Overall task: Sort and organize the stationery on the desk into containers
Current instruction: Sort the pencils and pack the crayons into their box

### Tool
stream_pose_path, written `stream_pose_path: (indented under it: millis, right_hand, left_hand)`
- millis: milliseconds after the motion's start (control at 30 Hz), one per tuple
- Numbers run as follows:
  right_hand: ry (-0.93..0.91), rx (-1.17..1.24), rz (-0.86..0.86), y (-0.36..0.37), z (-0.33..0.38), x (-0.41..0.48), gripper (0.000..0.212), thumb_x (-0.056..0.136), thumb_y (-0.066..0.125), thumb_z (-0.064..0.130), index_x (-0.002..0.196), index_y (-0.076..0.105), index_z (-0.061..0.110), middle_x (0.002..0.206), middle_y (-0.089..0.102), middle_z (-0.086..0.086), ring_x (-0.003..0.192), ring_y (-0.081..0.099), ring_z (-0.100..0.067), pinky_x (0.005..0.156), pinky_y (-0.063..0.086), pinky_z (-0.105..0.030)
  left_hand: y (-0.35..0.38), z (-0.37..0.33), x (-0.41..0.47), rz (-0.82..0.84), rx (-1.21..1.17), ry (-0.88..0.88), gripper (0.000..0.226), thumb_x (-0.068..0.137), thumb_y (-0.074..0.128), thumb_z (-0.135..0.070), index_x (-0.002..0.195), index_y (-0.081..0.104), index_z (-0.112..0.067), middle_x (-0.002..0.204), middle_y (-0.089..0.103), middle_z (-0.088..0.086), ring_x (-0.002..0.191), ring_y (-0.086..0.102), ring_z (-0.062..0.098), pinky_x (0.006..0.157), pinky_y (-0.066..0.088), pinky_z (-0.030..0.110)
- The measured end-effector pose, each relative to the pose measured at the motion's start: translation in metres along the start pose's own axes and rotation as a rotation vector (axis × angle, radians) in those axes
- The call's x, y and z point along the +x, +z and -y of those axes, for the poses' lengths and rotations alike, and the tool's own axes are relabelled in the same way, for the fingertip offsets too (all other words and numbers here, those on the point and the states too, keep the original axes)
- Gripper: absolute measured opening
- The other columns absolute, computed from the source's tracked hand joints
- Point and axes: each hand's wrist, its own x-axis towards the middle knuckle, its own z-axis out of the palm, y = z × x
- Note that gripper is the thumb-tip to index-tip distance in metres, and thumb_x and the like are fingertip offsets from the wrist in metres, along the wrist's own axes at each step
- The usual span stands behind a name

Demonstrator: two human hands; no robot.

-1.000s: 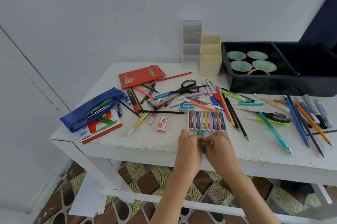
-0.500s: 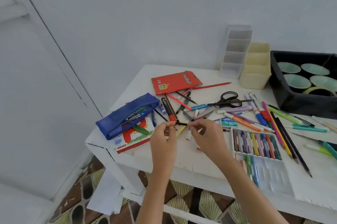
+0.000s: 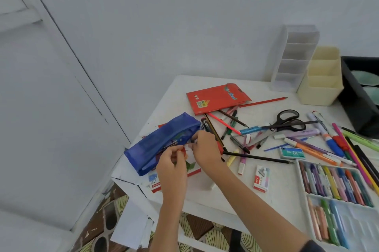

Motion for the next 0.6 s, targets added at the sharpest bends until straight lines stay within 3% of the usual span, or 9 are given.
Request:
stream_pose_path:
  millis: [100, 233, 367, 467, 600]
  right_hand:
    - [0.041, 0.081, -0.011, 0.0, -0.002, 0.003, 0.009, 0.088, 0.057, 0.003, 0.093, 0.064, 0.007, 0.093, 0.065, -0.008, 0.084, 0.062, -0.022, 0.077, 0.053, -0.036]
    - [-0.036, 0.037, 0.029, 0.001, -0.007, 0.0, 0.024, 0.088, 0.049, 0.002, 0.096, 0.068, 0.013, 0.102, 0.061, -0.013, 0.084, 0.056, -0.024, 0.068, 0.046, -0.032]
    - [-0.015, -0.106, 0.036, -0.001, -0.01, -0.007, 0.013, 0.09, 0.054, 0.012, 0.102, 0.059, 0.012, 0.114, 0.049, -0.01, 0.097, 0.052, -0.023, 0.076, 0.046, -0.03]
    - [0.018, -0.064, 0.006, -0.011, -0.01, -0.012, 0.018, 0.086, 0.058, 0.007, 0.104, 0.059, 0.011, 0.112, 0.051, -0.007, 0.093, 0.055, -0.021, 0.075, 0.047, -0.027]
    - [0.026, 0.056, -0.078, -0.034, -0.016, -0.022, 0.02, 0.082, 0.06, 0.009, 0.101, 0.058, 0.014, 0.103, 0.056, -0.005, 0.083, 0.058, -0.017, 0.068, 0.046, -0.025]
  left_hand:
    - [0.0, 0.001, 0.002, 0.02, 0.022, -0.014, 0.017, 0.094, 0.052, -0.014, 0.104, 0.065, -0.013, 0.096, 0.065, 0.001, 0.083, 0.06, 0.009, 0.063, 0.044, 0.004]
    - [0.003, 0.001, 0.005, 0.035, 0.008, -0.027, 0.012, 0.094, 0.053, -0.014, 0.099, 0.063, -0.016, 0.09, 0.065, -0.001, 0.079, 0.061, 0.009, 0.06, 0.045, 0.003]
    - [0.006, 0.0, 0.004, 0.043, 0.023, -0.024, 0.012, 0.094, 0.053, -0.014, 0.096, 0.062, -0.022, 0.087, 0.062, -0.006, 0.08, 0.058, 0.008, 0.06, 0.042, 0.007]
    - [0.009, -0.001, 0.005, 0.047, 0.022, -0.026, 0.012, 0.093, 0.053, -0.015, 0.098, 0.063, -0.021, 0.09, 0.064, -0.002, 0.081, 0.06, 0.012, 0.067, 0.044, 0.011]
    - [0.016, -0.01, 0.006, 0.072, 0.006, -0.019, 0.015, 0.093, 0.054, -0.012, 0.102, 0.065, -0.016, 0.093, 0.064, -0.002, 0.08, 0.059, 0.008, 0.065, 0.044, 0.012]
